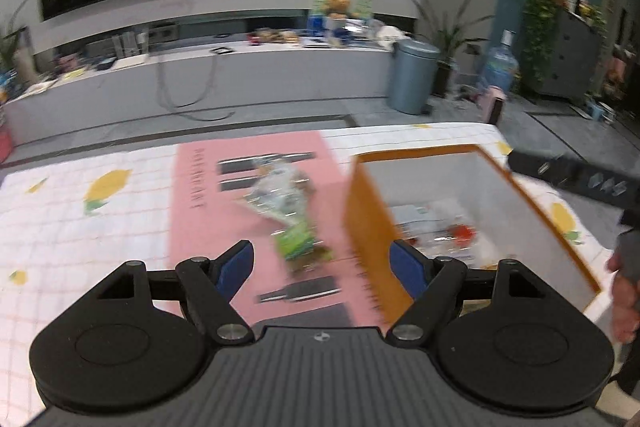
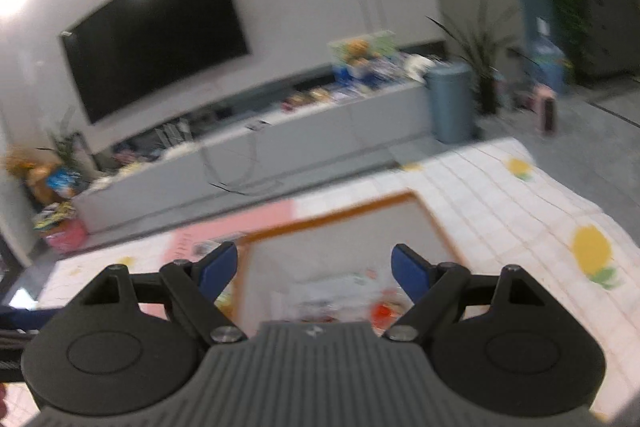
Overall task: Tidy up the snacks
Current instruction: 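Move both grippers back over the green raisin pack and bread bag, then grasp the green raisin pack with the right gripper while the left gripper grasps the clear bread bag, then carry the green raisin pack into the orange box and open the right gripper, then lower the clear bread bag into the orange box and open the left gripper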
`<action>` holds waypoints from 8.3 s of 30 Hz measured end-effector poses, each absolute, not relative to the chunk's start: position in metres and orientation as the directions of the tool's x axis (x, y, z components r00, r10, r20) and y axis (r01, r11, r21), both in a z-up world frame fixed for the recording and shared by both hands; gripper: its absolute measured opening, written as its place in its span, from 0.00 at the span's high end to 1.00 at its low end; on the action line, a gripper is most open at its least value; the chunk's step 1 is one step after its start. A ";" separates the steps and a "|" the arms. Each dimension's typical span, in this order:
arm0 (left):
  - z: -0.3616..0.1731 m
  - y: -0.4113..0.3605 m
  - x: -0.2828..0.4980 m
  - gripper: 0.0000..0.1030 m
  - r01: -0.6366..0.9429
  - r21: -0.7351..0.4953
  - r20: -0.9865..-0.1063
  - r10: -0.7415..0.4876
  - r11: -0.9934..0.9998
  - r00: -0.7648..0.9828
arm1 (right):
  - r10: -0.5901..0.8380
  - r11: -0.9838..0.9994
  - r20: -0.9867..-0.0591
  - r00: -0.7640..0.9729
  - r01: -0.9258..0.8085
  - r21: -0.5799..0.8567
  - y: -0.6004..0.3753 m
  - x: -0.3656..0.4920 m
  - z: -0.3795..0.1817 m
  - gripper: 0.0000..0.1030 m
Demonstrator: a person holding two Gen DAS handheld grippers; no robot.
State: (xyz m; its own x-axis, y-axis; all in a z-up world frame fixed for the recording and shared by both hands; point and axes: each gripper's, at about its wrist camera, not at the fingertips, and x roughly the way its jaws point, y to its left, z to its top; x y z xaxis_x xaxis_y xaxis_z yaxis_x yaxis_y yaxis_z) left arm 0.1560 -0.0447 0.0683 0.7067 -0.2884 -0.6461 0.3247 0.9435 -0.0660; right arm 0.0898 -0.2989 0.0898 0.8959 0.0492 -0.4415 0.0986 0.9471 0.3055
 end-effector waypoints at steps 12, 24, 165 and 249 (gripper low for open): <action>0.009 0.060 0.177 0.12 0.133 -0.166 -0.673 -0.210 0.977 0.709 | 0.165 0.974 -0.360 0.918 -0.095 0.204 -0.168 0.108 0.060 0.20; -0.022 0.086 0.216 0.12 0.161 -0.027 -0.704 -0.132 0.987 0.698 | -0.120 0.992 -0.431 0.895 0.092 -0.084 -0.082 0.153 -0.040 0.18; 0.048 -0.031 0.205 0.54 0.457 -0.522 -0.467 -0.690 0.720 0.553 | -0.050 0.946 -0.600 0.798 0.231 0.228 -0.323 0.158 0.027 0.58; 0.062 -0.135 0.081 0.00 0.451 -0.153 -0.500 -0.462 0.879 0.732 | -0.235 0.866 -0.516 0.823 0.419 0.274 -0.390 0.017 0.088 0.06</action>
